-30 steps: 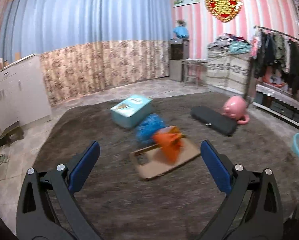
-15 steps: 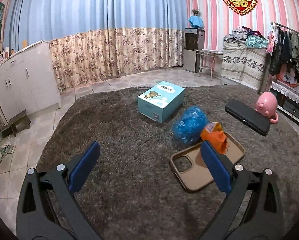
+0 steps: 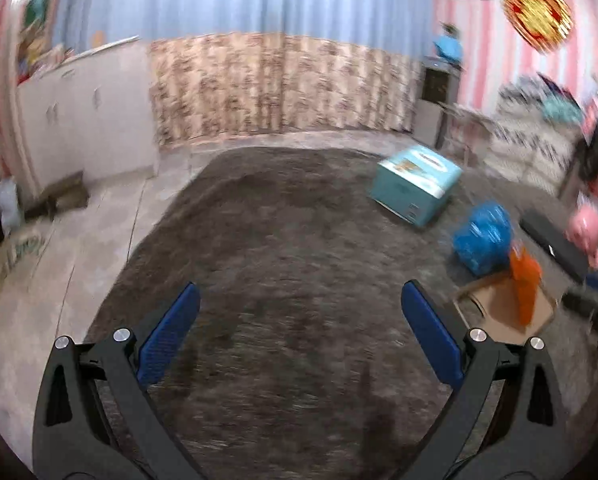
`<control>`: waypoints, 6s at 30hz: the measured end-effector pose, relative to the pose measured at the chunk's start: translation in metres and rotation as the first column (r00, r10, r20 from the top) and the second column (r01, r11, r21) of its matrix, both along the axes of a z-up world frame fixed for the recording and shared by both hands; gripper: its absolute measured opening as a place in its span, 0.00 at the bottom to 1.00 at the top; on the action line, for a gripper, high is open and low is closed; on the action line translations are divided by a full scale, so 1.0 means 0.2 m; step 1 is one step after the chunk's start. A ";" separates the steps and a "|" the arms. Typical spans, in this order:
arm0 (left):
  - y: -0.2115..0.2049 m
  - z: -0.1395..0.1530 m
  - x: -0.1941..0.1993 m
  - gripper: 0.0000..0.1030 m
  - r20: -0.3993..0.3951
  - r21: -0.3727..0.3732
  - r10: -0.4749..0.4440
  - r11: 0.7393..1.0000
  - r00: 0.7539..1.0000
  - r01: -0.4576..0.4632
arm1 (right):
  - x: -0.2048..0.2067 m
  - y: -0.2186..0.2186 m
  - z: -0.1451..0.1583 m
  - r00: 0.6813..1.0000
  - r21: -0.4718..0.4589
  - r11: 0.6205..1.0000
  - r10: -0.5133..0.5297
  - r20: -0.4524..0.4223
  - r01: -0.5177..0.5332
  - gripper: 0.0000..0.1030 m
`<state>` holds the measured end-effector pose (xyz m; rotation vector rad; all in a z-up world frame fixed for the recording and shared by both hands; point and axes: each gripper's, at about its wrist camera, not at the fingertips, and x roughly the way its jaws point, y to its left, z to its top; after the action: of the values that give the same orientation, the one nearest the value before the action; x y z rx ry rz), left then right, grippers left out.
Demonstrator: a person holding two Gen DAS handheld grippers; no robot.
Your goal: Collect trash
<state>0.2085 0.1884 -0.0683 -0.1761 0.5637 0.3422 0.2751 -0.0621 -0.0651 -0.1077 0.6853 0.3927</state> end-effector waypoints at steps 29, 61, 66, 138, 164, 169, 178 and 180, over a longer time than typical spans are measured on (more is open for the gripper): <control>-0.53 0.03 0.59 0.94 -0.099 -0.030 -0.324 0.946 0.941 0.322 | -0.03 -0.49 0.09 0.990 0.207 0.969 -0.127 -0.057 0.136 0.07; -1.45 0.37 -0.10 0.31 0.051 0.036 -0.609 0.793 0.792 0.608 | -0.95 -1.52 0.38 0.844 0.219 0.848 -0.518 0.141 0.483 0.07; -1.62 0.37 -0.17 0.31 0.048 0.058 -0.657 0.754 0.752 0.655 | -1.06 -1.67 0.39 0.805 0.244 0.810 -0.575 0.147 0.534 0.07; -1.80 0.41 -0.28 0.95 0.101 0.226 -0.585 0.801 0.805 0.554 | -0.96 -1.92 0.23 0.709 0.201 0.717 -0.694 0.123 0.667 0.96; -1.09 0.31 -0.87 0.95 0.140 0.086 -0.422 0.906 0.896 0.414 | -1.34 -1.00 0.34 0.864 0.071 0.905 -0.423 0.274 0.420 0.96; -1.06 0.31 -0.95 0.95 0.165 0.105 -0.425 0.905 0.890 0.413 | -1.42 -0.91 0.33 0.871 0.061 0.915 -0.399 0.287 0.399 0.96; -1.09 0.26 -1.01 0.95 0.150 0.115 -0.458 0.888 0.876 0.445 | -1.49 -0.86 0.29 0.882 0.059 0.923 -0.381 0.278 0.381 0.96; -1.09 0.26 -1.01 0.95 0.149 0.111 -0.457 0.889 0.877 0.444 | -1.49 -0.86 0.29 0.884 0.070 0.924 -0.381 0.272 0.377 0.96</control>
<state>0.0065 -0.0298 -0.0165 0.0019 0.4042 -0.1093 -0.0231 -0.2342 -0.0062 -0.0117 0.4073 0.0011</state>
